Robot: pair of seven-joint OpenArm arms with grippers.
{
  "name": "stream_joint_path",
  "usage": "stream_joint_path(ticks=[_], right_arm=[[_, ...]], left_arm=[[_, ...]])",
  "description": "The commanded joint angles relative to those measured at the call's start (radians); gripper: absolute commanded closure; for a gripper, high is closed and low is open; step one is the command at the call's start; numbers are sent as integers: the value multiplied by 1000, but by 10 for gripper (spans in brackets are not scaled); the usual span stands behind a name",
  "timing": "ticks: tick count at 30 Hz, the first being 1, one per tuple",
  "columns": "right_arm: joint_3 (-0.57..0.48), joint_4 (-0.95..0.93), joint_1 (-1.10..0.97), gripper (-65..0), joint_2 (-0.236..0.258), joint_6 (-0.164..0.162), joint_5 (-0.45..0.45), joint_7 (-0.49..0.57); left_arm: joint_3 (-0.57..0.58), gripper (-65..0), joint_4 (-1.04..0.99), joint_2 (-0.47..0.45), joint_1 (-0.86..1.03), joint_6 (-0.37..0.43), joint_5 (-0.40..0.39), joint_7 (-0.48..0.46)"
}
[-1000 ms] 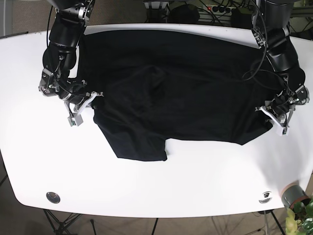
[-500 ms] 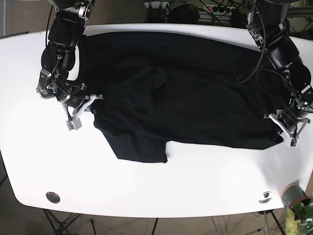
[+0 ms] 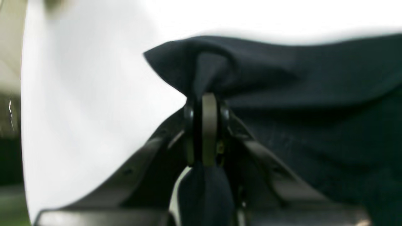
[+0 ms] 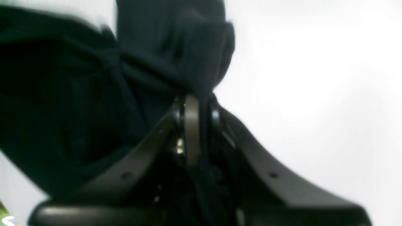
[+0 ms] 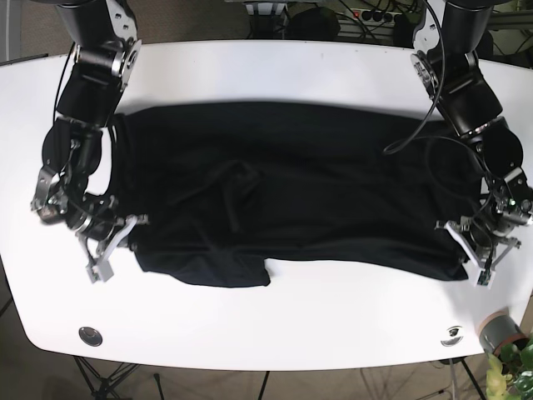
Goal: Fold the T-shirt properly
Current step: 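Lift the shirt with both grippers and swing it toward the table edge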
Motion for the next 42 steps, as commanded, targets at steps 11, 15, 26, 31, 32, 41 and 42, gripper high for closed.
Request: stream_joint_path(ticks=[11,15,26,31,32,41,42], right_arm=[[-155,-161,492,-29,180,10,20,-15],[-200,-200,624,-29,211,10,20,-27],[-264,-206,863,-29,263,12,20,-137],[-261,-203,852,-29,275,12,25,-160],[-258,-203,829,-29,286,12,32,-165],[-88,-178,548,-29,311,12,183,-168],[-63,-158,502,-29,312,12,189,-168]], left_arm=[[101,0,21,-24,-328,67,-5,-22],[110,0,21,-26,-415,83,-5,-22],[103,0,28,-60,-580,86,-12,39],[101,0,78,-60,-555,81,-12,45],[101,0,94,-60,-532,81,-12,45],[100,0,247,-55,-280,81,-12,47],[95,0,262,-55,-247,80,-13,47]])
